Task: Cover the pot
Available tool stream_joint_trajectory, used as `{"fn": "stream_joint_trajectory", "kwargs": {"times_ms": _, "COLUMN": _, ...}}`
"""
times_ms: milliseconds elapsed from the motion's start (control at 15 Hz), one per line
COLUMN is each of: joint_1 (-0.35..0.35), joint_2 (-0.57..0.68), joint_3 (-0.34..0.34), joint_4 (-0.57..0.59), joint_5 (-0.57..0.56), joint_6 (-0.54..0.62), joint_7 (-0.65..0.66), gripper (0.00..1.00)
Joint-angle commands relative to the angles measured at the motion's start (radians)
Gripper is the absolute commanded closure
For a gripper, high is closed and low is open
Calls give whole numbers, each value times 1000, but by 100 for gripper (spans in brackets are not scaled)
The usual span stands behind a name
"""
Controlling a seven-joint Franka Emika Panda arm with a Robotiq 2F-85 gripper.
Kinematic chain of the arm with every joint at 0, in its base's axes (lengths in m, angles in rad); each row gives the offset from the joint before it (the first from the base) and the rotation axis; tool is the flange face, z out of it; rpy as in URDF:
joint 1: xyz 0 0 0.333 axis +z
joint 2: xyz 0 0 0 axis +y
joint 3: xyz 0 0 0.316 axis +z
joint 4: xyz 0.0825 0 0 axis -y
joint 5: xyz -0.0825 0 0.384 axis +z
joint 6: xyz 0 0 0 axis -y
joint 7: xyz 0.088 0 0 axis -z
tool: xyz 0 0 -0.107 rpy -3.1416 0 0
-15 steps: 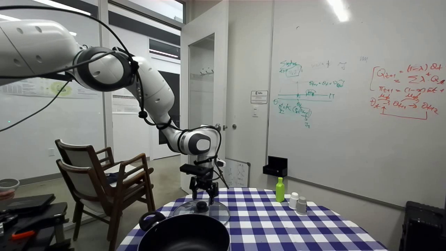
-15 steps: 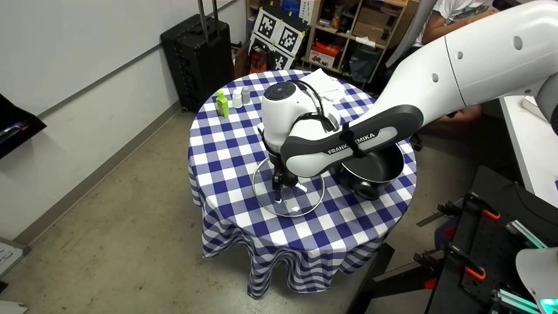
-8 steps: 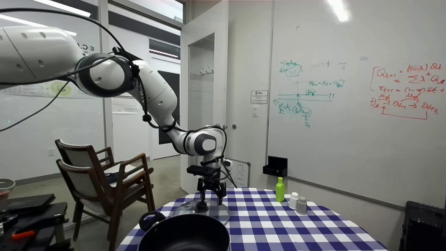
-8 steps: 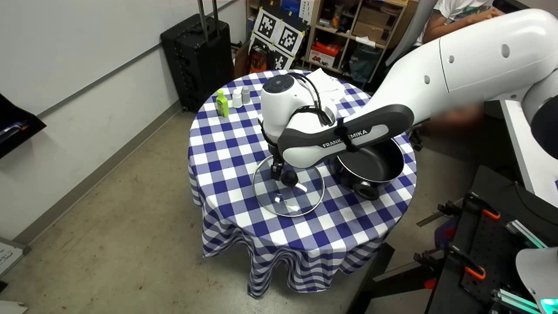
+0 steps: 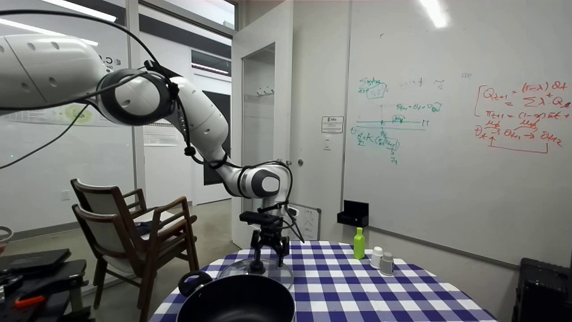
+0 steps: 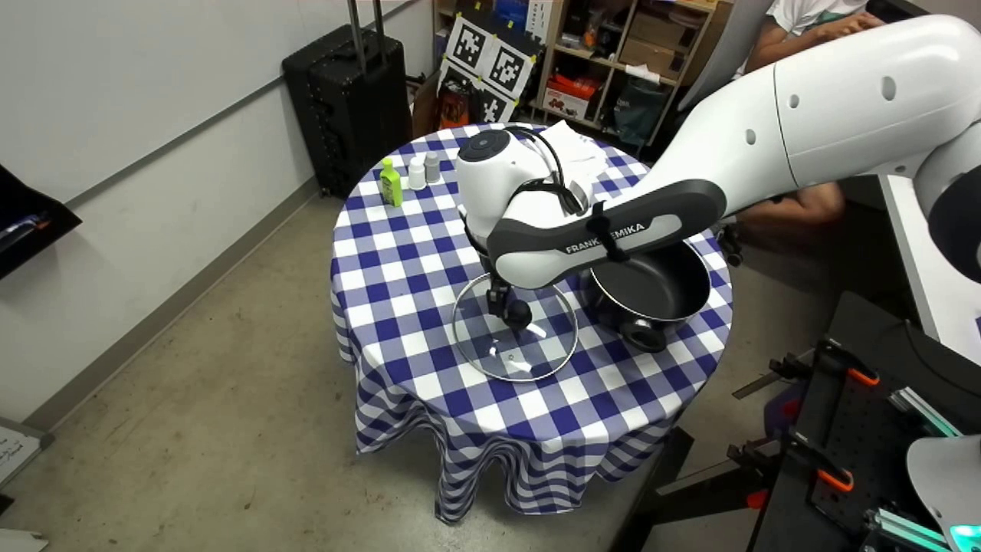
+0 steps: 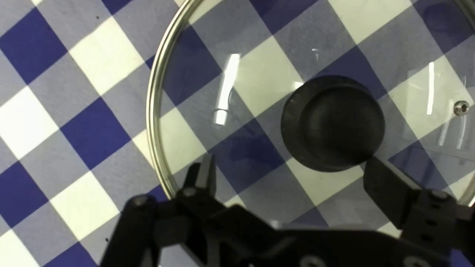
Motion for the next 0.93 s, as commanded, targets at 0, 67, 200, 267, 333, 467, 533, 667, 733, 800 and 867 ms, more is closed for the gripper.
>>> {"fn": "stream_joint_trajectory", "kwargs": {"times_ms": 0, "joint_1": -2, "joint_2": -1, "joint_3": 9, "joint_4": 13, "joint_5": -2, "joint_6": -62, "joint_7": -19, "gripper": 0}}
{"fn": "stream_joint_trajectory", "kwargs": {"times_ms": 67, "joint_1": -2, "joint_2": -7, "joint_3": 12, "joint_4": 5, "joint_5": -2, "joint_6": -67, "joint_7": -19, "gripper": 0}}
{"fn": "stream_joint_trajectory", "kwargs": {"times_ms": 200, "joint_1": -1, "joint_2": -13, "joint_3": 14, "joint_4": -8, "joint_5": -3, "joint_6": -76, "joint_7": -17, "gripper": 0}}
{"fn": "stream_joint_trajectory", "kwargs": {"times_ms": 267, "joint_1": -2, "joint_2": -14, "joint_3": 14, "joint_4": -11, "joint_5": -3, "joint_6": -80, "joint_7": -17, "gripper": 0}}
{"fn": "stream_joint_trajectory", "kwargs": {"times_ms": 333, "joint_1": -2, "joint_2": -14, "joint_3": 14, "joint_4": -13, "joint_5": -4, "joint_6": -85, "joint_7": -17, "gripper": 0}}
{"fn": "stream_joint_trajectory", "kwargs": {"times_ms": 467, "joint_1": -3, "joint_2": -14, "joint_3": 15, "joint_4": -14, "joint_5": -3, "joint_6": -90, "joint_7": -17, "gripper": 1}}
{"fn": "stream_joint_trajectory", "kwargs": {"times_ms": 533, "joint_1": -4, "joint_2": -14, "joint_3": 17, "joint_4": -15, "joint_5": 0, "joint_6": -93, "joint_7": -17, "gripper": 25}}
{"fn": "stream_joint_trajectory", "kwargs": {"times_ms": 667, "joint_1": -3, "joint_2": -16, "joint_3": 19, "joint_4": -18, "joint_5": 0, "joint_6": -98, "joint_7": -17, "gripper": 32}}
{"fn": "stream_joint_trajectory", "kwargs": {"times_ms": 733, "joint_1": -3, "joint_2": -17, "joint_3": 21, "joint_4": -18, "joint_5": 2, "joint_6": -101, "joint_7": -16, "gripper": 40}}
{"fn": "stream_joint_trajectory", "kwargs": {"times_ms": 800, "joint_1": -2, "joint_2": -20, "joint_3": 24, "joint_4": -22, "joint_5": 1, "joint_6": -103, "joint_7": -17, "gripper": 47}}
{"fn": "stream_joint_trajectory", "kwargs": {"times_ms": 867, "joint_1": -2, "joint_2": -22, "joint_3": 26, "joint_4": -22, "joint_5": 2, "joint_6": -106, "joint_7": -17, "gripper": 55}}
